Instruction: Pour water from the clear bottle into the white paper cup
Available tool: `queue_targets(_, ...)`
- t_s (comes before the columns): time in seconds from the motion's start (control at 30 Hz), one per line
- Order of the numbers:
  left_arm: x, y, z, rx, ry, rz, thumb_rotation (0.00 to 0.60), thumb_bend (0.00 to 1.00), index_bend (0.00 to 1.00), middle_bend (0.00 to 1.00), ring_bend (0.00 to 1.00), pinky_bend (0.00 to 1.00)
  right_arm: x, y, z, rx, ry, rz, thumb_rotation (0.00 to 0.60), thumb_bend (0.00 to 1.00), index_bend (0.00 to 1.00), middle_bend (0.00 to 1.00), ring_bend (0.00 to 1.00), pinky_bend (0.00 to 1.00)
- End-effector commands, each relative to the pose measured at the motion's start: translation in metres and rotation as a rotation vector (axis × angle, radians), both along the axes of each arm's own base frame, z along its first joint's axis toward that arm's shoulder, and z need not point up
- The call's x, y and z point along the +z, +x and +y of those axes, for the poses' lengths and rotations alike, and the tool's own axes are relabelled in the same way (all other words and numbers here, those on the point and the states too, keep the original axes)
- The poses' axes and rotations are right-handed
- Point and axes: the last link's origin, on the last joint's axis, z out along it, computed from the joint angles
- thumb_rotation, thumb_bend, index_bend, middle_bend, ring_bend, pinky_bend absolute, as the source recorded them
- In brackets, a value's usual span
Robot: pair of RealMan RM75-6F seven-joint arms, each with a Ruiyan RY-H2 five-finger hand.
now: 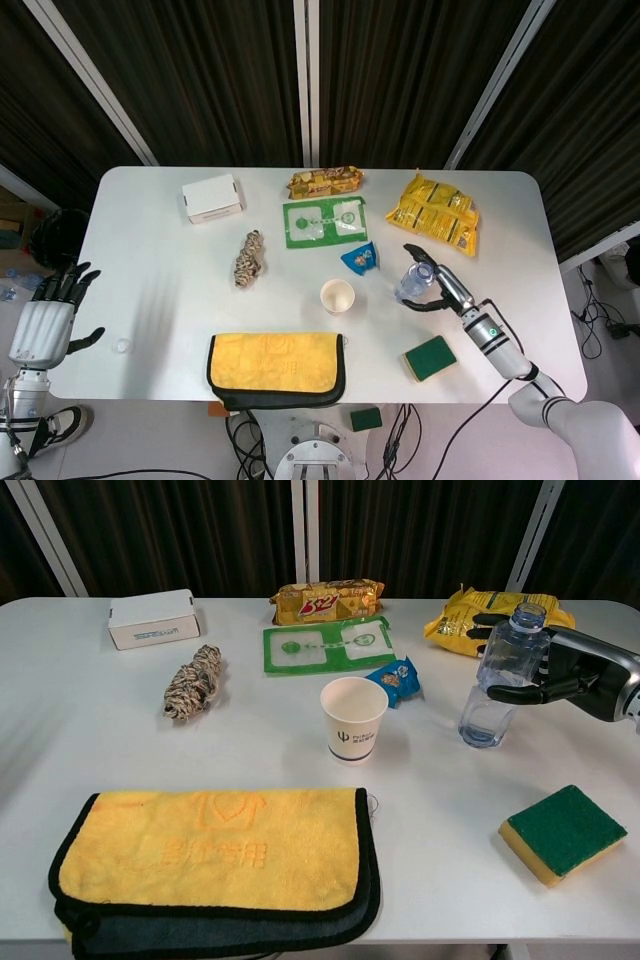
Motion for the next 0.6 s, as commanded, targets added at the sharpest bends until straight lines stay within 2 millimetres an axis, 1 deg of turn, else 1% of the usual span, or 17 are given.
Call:
queue_targets(0.03,0.0001,-0.0003,0.0001,0.001,0.001,0.000,0.600,0.10,0.16,0.12,0.06,0.18,-0.0012,0.0006,-0.0009,-0.002,-0.001,0.002,0.600,0.18,0.00,0.03,0.00,0.00)
queue_targets(0.27,0.0006,-0.0009,0.0001,0.001,0.002,0.000,0.600,0.10,0.16,0.12,0.06,0.18,-0.0046,0.0029,-0.0024,-0.003,0.012,0.004,0.600,0.18,0.00,0.07,0.00,0.00)
queue_targets(0.37,0.0007,-0.0012,0.0002,0.004,0.000,0.000,0.600,0.10,0.16,0.12,0.06,0.18,-0.0063,0.0038,-0.0028,0.000,0.022,0.010,0.600,0.18,0.03,0.08,0.00,0.00)
queue_targets(0.47,0.0007,-0.0010,0.0002,0.005,0.000,0.000,0.600,0.10,0.16,0.12,0.06,0.18,-0.0079,0.0045,-0.0036,-0.003,0.022,0.014,0.600,0.18,0.10,0.08,0.00,0.00)
queue_targets(0.57,0.0008,-0.0012,0.0000,0.006,0.000,0.001,0.600,0.10,0.16,0.12,0.06,0.18,-0.0090,0.0046,-0.0040,-0.008,0.022,0.015,0.600,0.18,0.23,0.09,0.00,0.00)
queue_targets(0.6,0.0007,-0.0015,-0.0001,0.007,-0.001,0.001,0.600,0.10,0.16,0.12,0.06,0.18,-0.0093,0.0046,-0.0043,-0.009,0.020,0.017,0.600,0.19,0.30,0.09,0.00,0.00)
